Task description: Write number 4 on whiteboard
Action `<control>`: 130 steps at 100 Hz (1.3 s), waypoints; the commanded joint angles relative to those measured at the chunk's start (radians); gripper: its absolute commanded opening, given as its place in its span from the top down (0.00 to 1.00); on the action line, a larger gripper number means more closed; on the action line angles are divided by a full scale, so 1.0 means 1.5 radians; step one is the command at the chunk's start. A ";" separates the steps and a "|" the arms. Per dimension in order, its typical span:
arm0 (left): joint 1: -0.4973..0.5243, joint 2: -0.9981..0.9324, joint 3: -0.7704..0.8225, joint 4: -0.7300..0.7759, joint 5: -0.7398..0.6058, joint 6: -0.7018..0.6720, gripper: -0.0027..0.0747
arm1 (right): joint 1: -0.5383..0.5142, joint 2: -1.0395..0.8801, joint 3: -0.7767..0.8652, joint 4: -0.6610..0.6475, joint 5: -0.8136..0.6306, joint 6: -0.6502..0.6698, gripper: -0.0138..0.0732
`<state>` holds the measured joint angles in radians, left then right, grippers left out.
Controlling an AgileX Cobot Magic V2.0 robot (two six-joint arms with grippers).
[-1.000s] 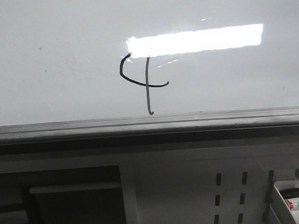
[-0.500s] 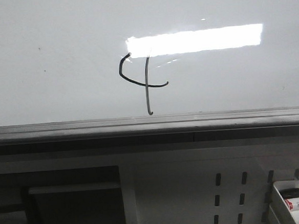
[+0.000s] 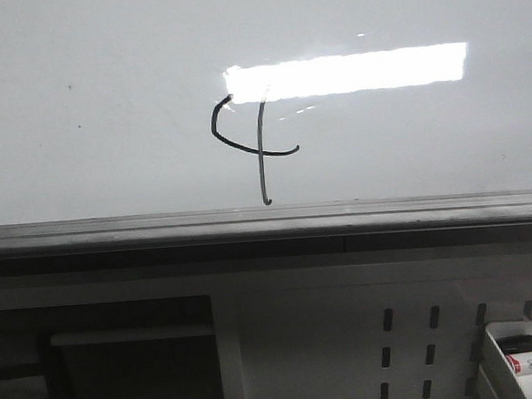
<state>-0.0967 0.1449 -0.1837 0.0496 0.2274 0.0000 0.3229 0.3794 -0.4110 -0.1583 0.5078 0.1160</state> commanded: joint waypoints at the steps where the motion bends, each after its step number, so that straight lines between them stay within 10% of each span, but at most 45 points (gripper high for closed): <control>1: 0.020 -0.017 0.043 -0.020 -0.119 -0.008 0.99 | -0.003 0.004 -0.017 -0.013 -0.046 0.003 0.92; 13: 0.023 -0.071 0.144 -0.026 -0.264 -0.008 0.99 | -0.003 0.004 -0.017 -0.013 -0.046 0.003 0.92; 110: 0.020 -0.118 0.140 -0.026 -0.192 -0.008 0.99 | -0.012 -0.022 -0.002 -0.022 -0.049 0.003 0.92; 130: 0.020 -0.118 0.140 -0.026 -0.192 -0.008 0.99 | -0.149 -0.163 0.137 0.022 -0.247 0.003 0.92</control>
<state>-0.0653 -0.0046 -0.0014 0.0189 0.0151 0.0000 0.1793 0.1955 -0.2601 -0.1392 0.3406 0.1160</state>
